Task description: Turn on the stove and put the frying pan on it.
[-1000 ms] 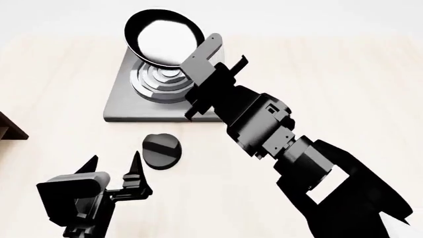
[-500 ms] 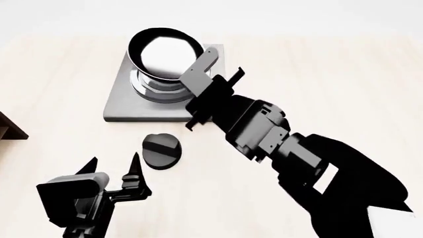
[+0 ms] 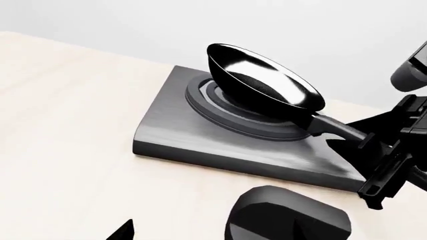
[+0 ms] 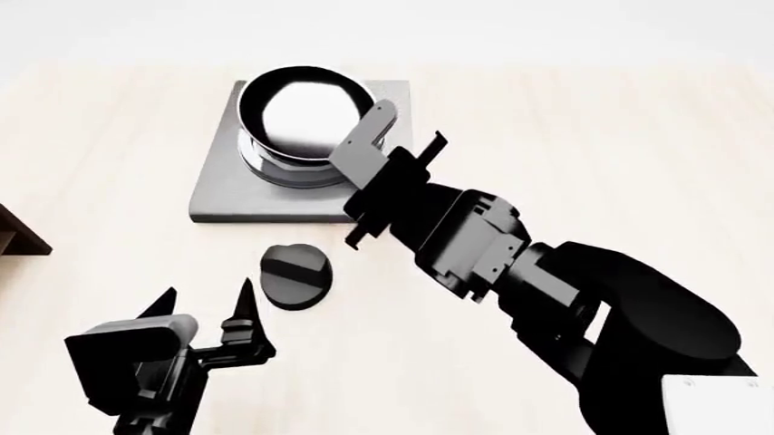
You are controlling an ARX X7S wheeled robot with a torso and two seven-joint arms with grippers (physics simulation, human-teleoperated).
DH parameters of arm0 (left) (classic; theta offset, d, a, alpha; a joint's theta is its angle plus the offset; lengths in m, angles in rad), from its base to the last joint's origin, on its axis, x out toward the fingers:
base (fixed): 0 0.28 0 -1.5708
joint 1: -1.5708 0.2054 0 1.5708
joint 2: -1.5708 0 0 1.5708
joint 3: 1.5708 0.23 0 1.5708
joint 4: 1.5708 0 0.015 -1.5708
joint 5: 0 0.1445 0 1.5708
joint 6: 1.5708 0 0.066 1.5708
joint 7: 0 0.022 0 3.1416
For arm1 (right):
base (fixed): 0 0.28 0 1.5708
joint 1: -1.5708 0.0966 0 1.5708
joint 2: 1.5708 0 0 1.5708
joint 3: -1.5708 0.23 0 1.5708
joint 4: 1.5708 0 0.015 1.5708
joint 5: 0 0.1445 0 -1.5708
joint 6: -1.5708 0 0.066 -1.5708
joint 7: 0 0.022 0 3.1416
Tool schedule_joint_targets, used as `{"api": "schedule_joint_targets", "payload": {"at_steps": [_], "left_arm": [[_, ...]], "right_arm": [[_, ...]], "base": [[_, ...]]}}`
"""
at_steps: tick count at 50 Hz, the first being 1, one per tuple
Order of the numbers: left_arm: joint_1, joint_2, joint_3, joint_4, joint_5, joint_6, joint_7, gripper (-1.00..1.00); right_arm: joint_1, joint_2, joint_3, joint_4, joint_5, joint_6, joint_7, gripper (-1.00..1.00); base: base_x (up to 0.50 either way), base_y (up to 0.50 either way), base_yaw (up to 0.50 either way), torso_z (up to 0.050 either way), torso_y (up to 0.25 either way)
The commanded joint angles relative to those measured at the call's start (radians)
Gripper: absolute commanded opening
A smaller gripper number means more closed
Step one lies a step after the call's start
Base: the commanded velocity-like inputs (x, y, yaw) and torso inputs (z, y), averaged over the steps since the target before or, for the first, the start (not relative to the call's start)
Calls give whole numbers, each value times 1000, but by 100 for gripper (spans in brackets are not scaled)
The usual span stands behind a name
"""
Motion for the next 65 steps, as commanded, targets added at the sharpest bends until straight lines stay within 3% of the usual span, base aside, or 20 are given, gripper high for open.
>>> {"api": "schedule_joint_targets", "payload": {"at_steps": [1,2,14,23,33,59,65], "left_arm": [[2,-1,1,-3,0,6,-1,100],[2,-1,1,-4,1,8,-1,100],[4,-3,1,-7,-2,11,-3,100],[2,-3,3,-13,-4,13,-4,100],[0,-6,4,-10,-7,11,-9,100],[-18,-17,-13,11,-16,3,-41,100],[-39,-26,-48,42,-14,8,-76,100]], "right_arm": [[8,-5,10,-16,-53,-8,24,-100],[9,-5,9,-19,-54,-7,23,100],[17,-5,17,-16,-28,-8,18,100],[48,-5,70,7,150,-4,-55,100],[67,16,77,-23,211,-26,-44,100],[118,430,135,-759,227,-17,268,100],[67,672,179,-1142,183,-97,483,100]], "base": [[0,0,0,0,0],[0,0,3,0,0],[0,0,0,0,0],[0,0,0,0,0],[0,0,0,0,0],[0,0,0,0,0],[0,0,0,0,0]]}}
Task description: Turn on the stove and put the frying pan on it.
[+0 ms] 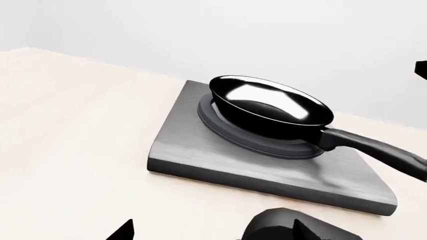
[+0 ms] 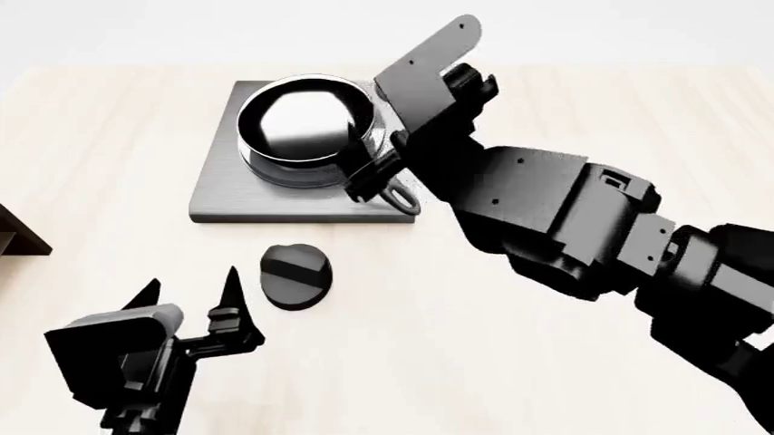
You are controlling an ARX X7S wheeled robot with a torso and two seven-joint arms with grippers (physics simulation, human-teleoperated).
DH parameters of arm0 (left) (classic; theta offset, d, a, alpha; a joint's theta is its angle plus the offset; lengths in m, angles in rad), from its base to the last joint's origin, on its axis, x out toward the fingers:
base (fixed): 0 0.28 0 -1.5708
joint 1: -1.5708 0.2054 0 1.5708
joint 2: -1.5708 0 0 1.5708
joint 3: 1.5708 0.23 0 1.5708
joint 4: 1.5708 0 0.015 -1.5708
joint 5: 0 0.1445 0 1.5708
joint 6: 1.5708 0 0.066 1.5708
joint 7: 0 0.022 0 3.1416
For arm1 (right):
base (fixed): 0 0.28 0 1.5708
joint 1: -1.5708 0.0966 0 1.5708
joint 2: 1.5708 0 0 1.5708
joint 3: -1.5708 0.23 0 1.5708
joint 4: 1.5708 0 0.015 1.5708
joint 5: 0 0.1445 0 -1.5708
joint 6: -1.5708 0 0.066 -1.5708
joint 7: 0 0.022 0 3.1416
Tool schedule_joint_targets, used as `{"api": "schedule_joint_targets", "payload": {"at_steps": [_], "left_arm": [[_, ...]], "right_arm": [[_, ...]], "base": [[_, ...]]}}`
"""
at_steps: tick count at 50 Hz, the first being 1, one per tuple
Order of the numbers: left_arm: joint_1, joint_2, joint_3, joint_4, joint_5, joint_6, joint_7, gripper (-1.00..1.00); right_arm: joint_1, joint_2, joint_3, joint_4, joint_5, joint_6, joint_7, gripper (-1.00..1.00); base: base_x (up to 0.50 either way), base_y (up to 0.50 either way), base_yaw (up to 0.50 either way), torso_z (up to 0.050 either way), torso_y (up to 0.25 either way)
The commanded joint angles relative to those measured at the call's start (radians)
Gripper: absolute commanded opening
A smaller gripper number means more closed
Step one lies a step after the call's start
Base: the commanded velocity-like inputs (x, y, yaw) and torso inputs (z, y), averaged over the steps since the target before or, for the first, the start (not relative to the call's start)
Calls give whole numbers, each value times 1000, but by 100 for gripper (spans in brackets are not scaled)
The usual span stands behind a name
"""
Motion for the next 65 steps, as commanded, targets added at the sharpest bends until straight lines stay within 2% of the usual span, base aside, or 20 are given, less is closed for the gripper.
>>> {"api": "schedule_joint_targets", "payload": {"at_steps": [1,4,7,12,15,19,26,32,34,35,37,38,39,40,44,46,48,53,59,65], "left_arm": [[-23,-12,-36,34,-4,1,-38,100],[-23,-15,-42,52,2,10,-42,100],[-13,-16,-42,71,19,36,-35,100],[2,-17,-49,82,33,79,-17,100],[4,-17,-58,90,31,97,-13,100],[9,-7,-88,103,17,140,-10,100],[11,-4,-123,129,20,190,-12,100],[24,4,-167,180,-6,256,0,100],[38,11,-182,199,-18,300,22,100],[47,26,-191,210,-5,343,35,100],[62,42,-205,221,-18,395,58,100],[64,47,-211,225,-18,407,58,100],[70,60,-223,230,-24,446,73,100],[70,75,-236,229,-33,472,72,100],[79,101,-260,236,-70,538,92,100],[81,105,-264,238,-71,550,96,100],[77,123,-282,239,-77,579,88,100],[69,176,-319,229,-21,646,70,100],[63,195,-343,233,-8,674,50,100],[37,262,-398,227,76,733,-8,100]], "right_arm": [[-37,300,49,-480,-40,-74,251,100],[-62,380,64,-576,-72,-110,321,100],[-146,492,87,-669,-73,-224,352,100],[-304,673,99,-821,-255,-411,512,100],[-343,743,98,-893,-342,-436,589,100],[-460,865,73,-966,-543,-560,724,100],[-600,999,18,-986,-743,-744,874,100],[-671,1117,-13,-1033,-982,-835,1084,100],[-730,1148,70,-1059,-1041,-818,1149,100],[-880,1115,220,-1084,-1046,-756,1149,100],[-1180,1041,520,-1103,-1166,-762,1148,100],[-1330,1026,670,-1089,-1188,-827,1148,100],[-1480,890,820,-1075,-1187,-907,1042,100],[-1630,831,970,-1066,-1175,-959,992,100],[-2230,651,1570,-1034,-1192,-1128,946,100],[-2296,612,1827,-1028,-1195,-1185,918,100],[-2275,506,1864,-1051,-1263,-1133,924,100],[-2227,359,1906,-1046,-1363,-1150,969,100],[-2223,253,1989,-1049,-1392,-1196,1005,100],[-2196,143,2060,-1053,-1426,-1176,1026,100]], "base": [[0,0,0,0,0],[0,0,0,0,0],[0,0,0,0,0],[0,0,0,0,0],[0,0,0,0,0],[0,0,0,0,0],[0,0,0,0,0],[0,0,0,0,0],[0,0,0,0,0],[0,0,0,0,0],[0,0,0,0,0],[0,0,0,0,0],[0,0,0,0,0],[0,0,0,0,0],[0,0,0,0,0],[0,0,0,0,0],[0,0,0,0,0],[0,0,0,0,0],[0,0,0,0,0],[0,0,0,0,0]]}}
